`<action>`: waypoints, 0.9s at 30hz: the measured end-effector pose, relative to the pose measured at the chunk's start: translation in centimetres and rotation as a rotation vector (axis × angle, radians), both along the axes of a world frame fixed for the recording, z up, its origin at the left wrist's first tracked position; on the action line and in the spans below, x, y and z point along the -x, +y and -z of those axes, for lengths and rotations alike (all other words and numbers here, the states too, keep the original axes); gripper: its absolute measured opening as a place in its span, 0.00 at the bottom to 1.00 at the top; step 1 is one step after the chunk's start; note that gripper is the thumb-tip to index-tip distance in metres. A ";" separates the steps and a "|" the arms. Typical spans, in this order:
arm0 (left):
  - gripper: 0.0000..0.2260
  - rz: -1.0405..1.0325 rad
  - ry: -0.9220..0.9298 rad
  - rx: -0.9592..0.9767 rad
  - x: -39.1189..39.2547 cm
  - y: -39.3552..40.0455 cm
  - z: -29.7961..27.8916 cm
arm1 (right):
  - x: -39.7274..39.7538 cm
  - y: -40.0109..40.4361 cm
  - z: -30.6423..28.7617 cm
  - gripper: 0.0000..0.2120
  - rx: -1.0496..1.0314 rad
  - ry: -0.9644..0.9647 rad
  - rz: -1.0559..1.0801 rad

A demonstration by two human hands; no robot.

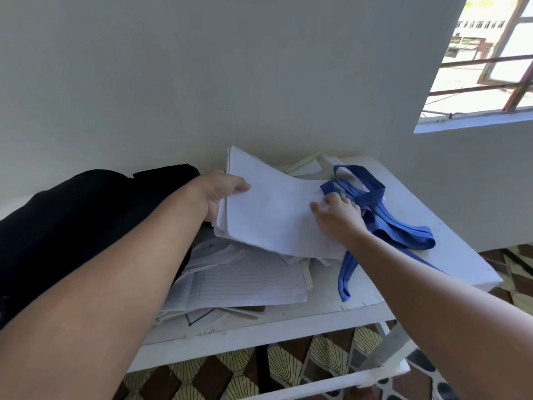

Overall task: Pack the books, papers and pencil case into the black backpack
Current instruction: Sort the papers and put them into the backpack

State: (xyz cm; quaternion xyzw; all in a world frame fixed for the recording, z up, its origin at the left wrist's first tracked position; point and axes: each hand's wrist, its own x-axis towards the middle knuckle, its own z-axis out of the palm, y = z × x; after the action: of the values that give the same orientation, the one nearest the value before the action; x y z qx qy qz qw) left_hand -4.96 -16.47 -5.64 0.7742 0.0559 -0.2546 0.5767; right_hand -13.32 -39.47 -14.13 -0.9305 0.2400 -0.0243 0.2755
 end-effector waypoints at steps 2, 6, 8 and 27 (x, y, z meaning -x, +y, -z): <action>0.08 -0.008 -0.054 0.001 0.1 0.0 -0.3 | -0.4 0.5 0.0 0.27 -0.075 -0.010 0.058; 0.05 -0.112 -0.207 0.085 -0.6 1.4 -2.1 | -0.3 0.9 -0.7 0.28 -0.248 -0.128 0.163; 0.07 -0.176 -0.279 0.141 -1.2 2.6 -3.2 | -0.4 0.9 -0.7 0.29 -0.267 -0.126 0.178; 0.16 -0.492 -0.220 0.682 2.3 -0.6 0.7 | -2.3 6.7 -5.7 0.39 -1.840 -0.600 0.275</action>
State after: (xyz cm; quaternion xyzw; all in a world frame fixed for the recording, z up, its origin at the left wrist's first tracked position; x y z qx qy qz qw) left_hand -7.24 -17.12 -6.29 0.5254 0.0897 -0.0296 0.8456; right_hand -11.03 -32.74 -8.39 -0.2711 0.1914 -0.0951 0.9385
